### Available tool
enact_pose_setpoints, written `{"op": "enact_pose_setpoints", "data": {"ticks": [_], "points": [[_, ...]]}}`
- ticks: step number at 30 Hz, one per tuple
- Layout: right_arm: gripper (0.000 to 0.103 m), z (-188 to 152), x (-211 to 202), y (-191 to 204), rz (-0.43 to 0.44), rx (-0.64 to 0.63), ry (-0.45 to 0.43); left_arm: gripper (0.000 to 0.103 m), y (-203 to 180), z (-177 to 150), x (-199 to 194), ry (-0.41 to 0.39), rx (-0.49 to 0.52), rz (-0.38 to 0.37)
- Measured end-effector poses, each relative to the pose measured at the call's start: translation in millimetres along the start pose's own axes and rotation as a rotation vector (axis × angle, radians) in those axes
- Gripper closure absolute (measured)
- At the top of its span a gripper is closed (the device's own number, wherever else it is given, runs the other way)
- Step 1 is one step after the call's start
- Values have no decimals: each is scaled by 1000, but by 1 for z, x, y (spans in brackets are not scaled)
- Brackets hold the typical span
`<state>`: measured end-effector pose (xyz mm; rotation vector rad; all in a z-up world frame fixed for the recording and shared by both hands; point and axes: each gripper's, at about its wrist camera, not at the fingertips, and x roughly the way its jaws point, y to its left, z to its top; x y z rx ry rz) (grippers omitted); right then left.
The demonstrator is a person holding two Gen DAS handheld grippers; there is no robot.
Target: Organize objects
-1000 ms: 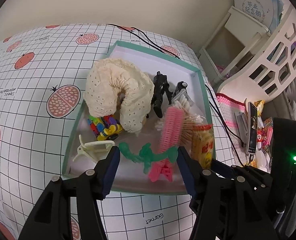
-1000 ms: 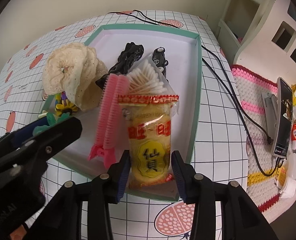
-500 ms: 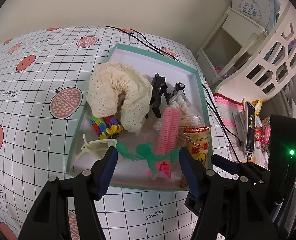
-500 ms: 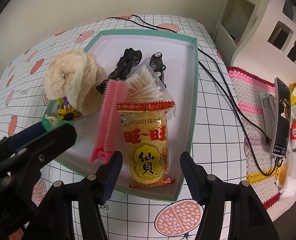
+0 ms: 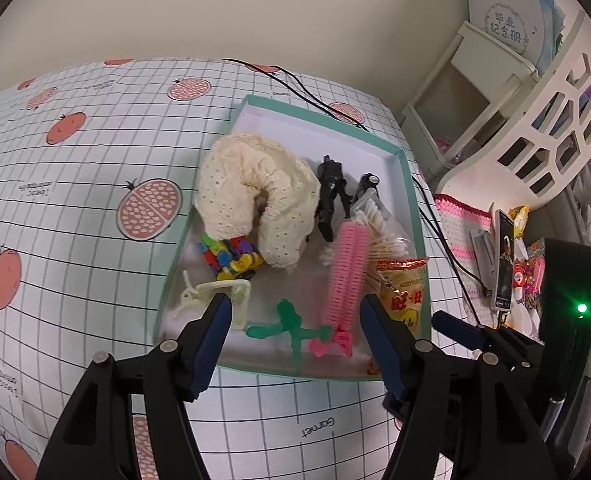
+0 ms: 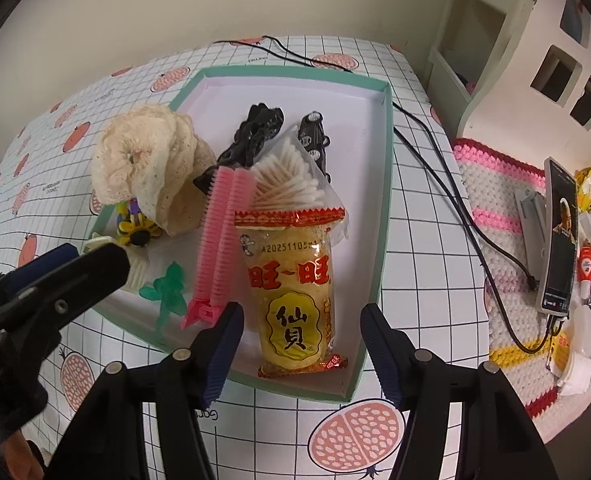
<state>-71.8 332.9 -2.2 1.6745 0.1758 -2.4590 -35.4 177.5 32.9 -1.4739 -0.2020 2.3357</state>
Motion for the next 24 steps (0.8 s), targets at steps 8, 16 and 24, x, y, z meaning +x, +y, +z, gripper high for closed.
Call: {"op": "enact_pose_setpoints", "data": {"ticks": [8,16,24], "points": [[17,0,-2,2,-1,-7,-42,18,11,0,-10,-27,37,65],[0,-2,-5,7,-1,-5,-60,10,31,2,-17,-49,51,133],[0,-2,-9,12,-10,-7,-69,10,54,5,-21,-47,-14,197]]}}
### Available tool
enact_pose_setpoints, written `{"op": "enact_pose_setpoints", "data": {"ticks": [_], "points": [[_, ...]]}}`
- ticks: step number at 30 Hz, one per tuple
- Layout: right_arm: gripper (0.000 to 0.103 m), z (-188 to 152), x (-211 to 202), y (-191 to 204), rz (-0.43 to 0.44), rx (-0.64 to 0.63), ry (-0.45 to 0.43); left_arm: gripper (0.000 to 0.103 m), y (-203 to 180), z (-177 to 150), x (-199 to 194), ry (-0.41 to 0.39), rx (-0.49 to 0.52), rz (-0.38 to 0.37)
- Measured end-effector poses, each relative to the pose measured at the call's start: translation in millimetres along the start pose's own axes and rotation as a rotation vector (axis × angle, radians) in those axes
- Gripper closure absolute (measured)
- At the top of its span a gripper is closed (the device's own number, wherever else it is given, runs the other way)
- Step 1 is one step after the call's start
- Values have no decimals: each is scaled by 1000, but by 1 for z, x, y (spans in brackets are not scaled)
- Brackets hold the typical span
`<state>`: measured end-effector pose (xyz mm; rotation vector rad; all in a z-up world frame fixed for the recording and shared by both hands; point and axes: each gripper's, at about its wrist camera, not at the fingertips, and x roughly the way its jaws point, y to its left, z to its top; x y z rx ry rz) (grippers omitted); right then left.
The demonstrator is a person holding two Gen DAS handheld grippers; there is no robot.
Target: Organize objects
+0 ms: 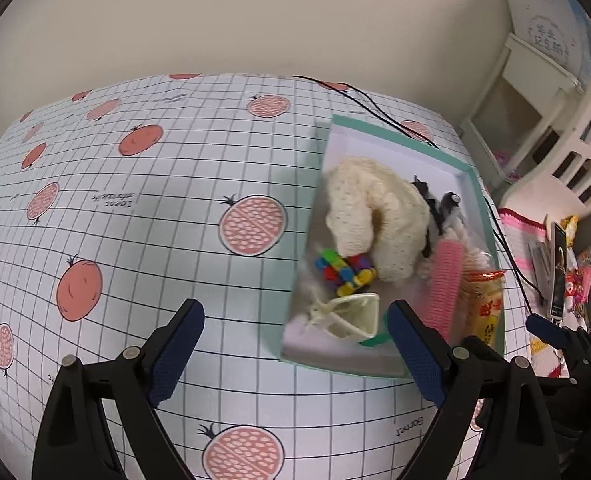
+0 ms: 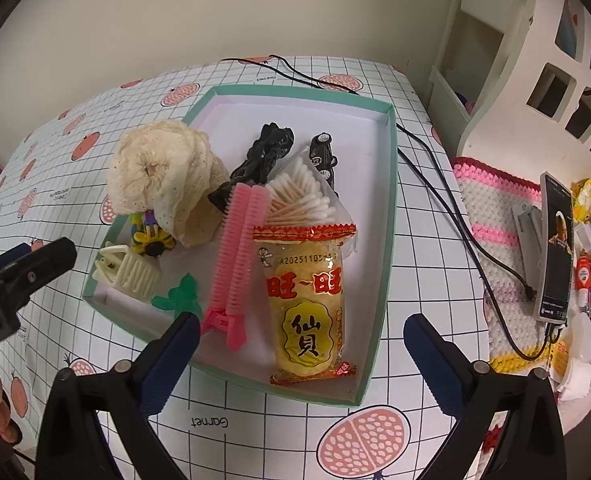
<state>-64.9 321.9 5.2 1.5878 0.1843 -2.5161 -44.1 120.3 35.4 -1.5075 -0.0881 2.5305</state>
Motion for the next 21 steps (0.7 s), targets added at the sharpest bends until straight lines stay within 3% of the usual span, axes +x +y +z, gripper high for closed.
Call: {"op": "enact_pose_setpoints", "data": {"ticks": [14,21], "points": [[0,-15,-17,15,13,28,28,10,16,-9,-20,7,35,66],[0,-24,-27,25,51,30,39,10,18,-25,-26,62,44,79]]}}
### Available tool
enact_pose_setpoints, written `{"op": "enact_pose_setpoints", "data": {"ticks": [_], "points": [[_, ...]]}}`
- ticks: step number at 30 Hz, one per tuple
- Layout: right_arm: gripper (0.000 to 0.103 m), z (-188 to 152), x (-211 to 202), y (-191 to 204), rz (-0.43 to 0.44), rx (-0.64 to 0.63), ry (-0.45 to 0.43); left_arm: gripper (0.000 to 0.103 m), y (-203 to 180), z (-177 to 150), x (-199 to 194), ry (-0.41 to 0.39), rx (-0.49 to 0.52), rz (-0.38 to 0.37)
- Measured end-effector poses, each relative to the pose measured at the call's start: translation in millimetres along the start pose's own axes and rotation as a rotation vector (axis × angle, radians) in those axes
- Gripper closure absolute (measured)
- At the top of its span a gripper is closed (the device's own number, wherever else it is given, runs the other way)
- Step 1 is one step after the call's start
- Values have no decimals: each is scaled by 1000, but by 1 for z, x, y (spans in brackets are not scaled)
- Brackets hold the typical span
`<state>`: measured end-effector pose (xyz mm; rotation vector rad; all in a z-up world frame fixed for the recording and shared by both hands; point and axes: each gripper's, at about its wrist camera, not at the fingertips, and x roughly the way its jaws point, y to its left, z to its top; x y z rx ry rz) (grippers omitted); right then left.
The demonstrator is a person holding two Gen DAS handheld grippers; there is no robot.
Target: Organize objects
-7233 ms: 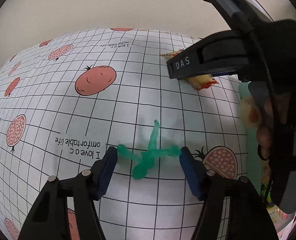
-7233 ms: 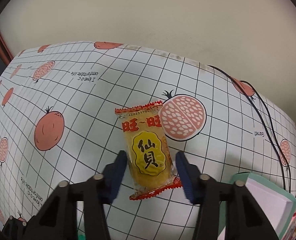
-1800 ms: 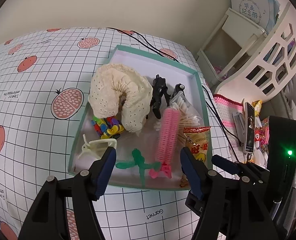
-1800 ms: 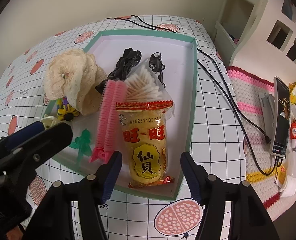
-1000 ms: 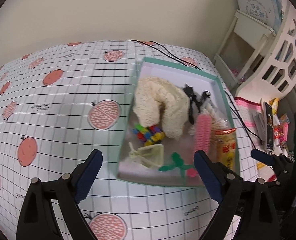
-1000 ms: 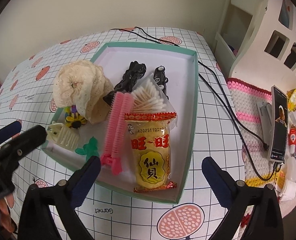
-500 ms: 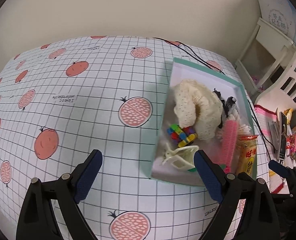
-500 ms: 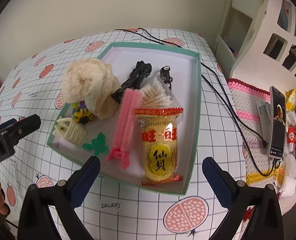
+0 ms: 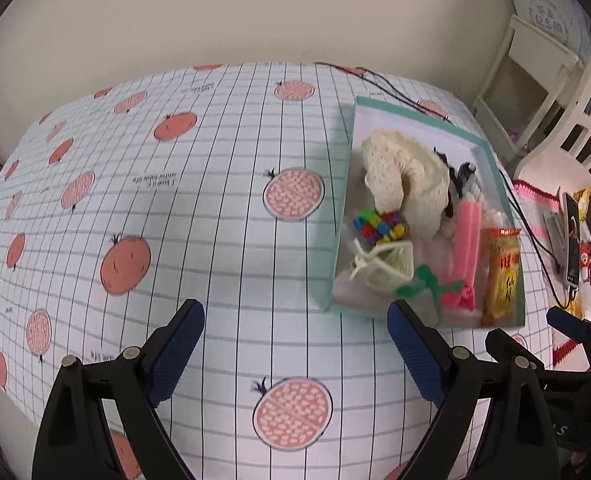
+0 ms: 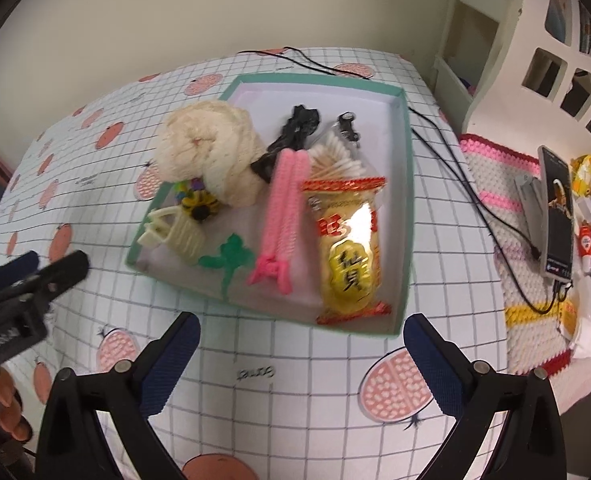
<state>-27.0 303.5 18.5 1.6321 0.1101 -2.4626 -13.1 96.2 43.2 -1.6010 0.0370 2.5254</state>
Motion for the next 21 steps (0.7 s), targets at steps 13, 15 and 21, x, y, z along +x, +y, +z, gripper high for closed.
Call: {"op": "enact_pose_setpoints", "data": {"ticks": [13,15,21], "points": [[0,-17,-11,3,17,18,12,10,12,-36,-3,80,-34,33],[0,-18,-12,4,13,12,13,10,14,-40,-4,82,-39,35],[0,-23,-14,8,11,-3,18,10,23,-51,-8,72,-53,72]]}}
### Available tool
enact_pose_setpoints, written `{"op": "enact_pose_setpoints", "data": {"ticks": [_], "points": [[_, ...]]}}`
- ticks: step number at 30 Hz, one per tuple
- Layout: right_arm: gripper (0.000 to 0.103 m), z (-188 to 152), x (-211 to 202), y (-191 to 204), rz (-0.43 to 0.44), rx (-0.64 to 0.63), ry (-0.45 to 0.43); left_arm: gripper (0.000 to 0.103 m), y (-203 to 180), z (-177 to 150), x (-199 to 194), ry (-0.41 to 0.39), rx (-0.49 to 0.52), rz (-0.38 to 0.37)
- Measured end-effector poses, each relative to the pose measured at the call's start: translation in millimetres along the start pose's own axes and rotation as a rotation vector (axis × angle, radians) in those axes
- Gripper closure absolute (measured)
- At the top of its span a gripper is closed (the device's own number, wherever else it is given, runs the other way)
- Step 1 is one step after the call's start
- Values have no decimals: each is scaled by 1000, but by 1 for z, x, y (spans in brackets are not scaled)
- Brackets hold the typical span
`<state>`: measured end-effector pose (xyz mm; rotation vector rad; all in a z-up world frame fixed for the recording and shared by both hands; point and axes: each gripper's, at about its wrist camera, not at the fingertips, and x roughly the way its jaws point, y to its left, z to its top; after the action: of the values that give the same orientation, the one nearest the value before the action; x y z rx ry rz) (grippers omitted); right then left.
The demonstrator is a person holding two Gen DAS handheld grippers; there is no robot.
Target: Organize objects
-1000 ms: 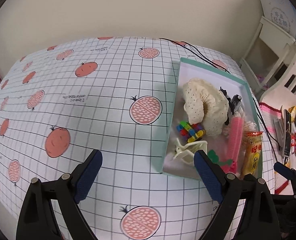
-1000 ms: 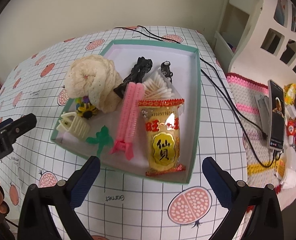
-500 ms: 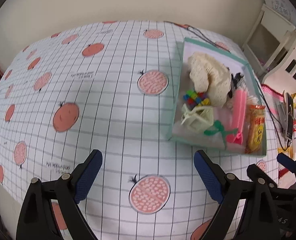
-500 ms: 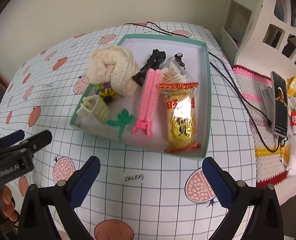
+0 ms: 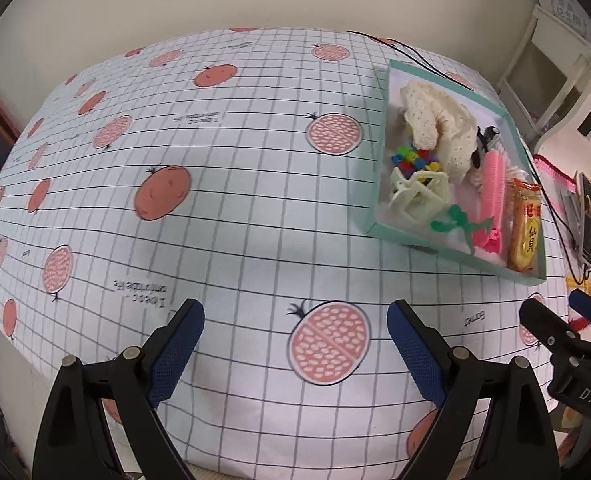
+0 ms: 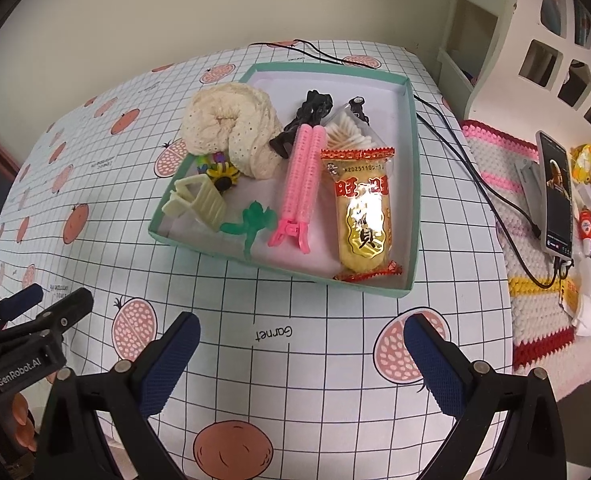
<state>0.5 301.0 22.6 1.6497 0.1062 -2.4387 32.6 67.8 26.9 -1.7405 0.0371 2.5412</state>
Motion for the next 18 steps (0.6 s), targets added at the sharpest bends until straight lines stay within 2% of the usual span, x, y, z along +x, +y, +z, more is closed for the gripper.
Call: {"op": "enact_pose_setpoints", "data": {"ticks": [18], "points": [[0,-4,-3,2,8,-8,-2,10,17,-7,-4,-11,-25,9]]}}
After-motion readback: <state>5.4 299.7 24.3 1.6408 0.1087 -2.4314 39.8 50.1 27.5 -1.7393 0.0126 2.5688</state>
